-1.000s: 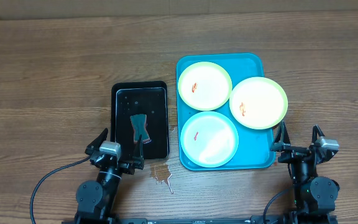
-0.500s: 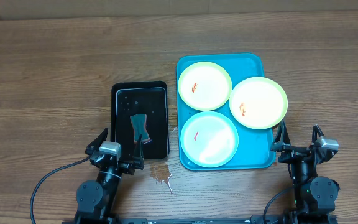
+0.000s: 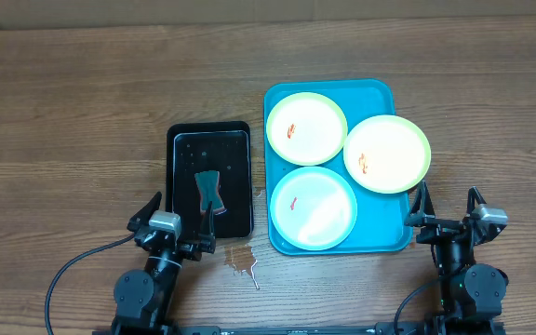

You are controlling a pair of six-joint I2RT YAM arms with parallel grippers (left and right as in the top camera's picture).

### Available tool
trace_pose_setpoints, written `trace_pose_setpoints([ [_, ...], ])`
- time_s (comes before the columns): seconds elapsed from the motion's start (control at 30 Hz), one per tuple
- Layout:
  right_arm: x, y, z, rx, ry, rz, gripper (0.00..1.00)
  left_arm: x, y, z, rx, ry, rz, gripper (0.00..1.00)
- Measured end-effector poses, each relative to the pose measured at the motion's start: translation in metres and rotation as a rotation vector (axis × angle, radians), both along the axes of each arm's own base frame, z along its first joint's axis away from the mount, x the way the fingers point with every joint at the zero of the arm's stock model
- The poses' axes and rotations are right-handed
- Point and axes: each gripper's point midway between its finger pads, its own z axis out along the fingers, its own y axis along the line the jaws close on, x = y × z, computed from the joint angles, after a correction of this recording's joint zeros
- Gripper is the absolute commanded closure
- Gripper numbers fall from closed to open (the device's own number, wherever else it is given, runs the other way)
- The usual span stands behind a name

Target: Clean dirty plates on tray and stack at the side

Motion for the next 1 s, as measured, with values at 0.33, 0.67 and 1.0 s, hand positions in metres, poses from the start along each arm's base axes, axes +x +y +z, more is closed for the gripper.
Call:
trace_pose_setpoints([
  [0.33, 0.0, 0.0, 0.0, 0.0, 0.0, 0.002, 0.0, 0.003, 0.021, 0.0, 0.078, -0.01, 0.115, 0.0],
  [0.67, -0.002, 0.029, 0.029, 0.048, -0.116, 0.169, 0.0, -0.001, -0.004, 0.041, 0.057, -0.184, -0.024, 0.0],
  [1.0, -0.013, 0.048, 0.065, 0.041, -0.055, 0.281, 0.0, -0.009, -0.006, 0.098, 0.066, -0.139, -0.042, 0.0],
])
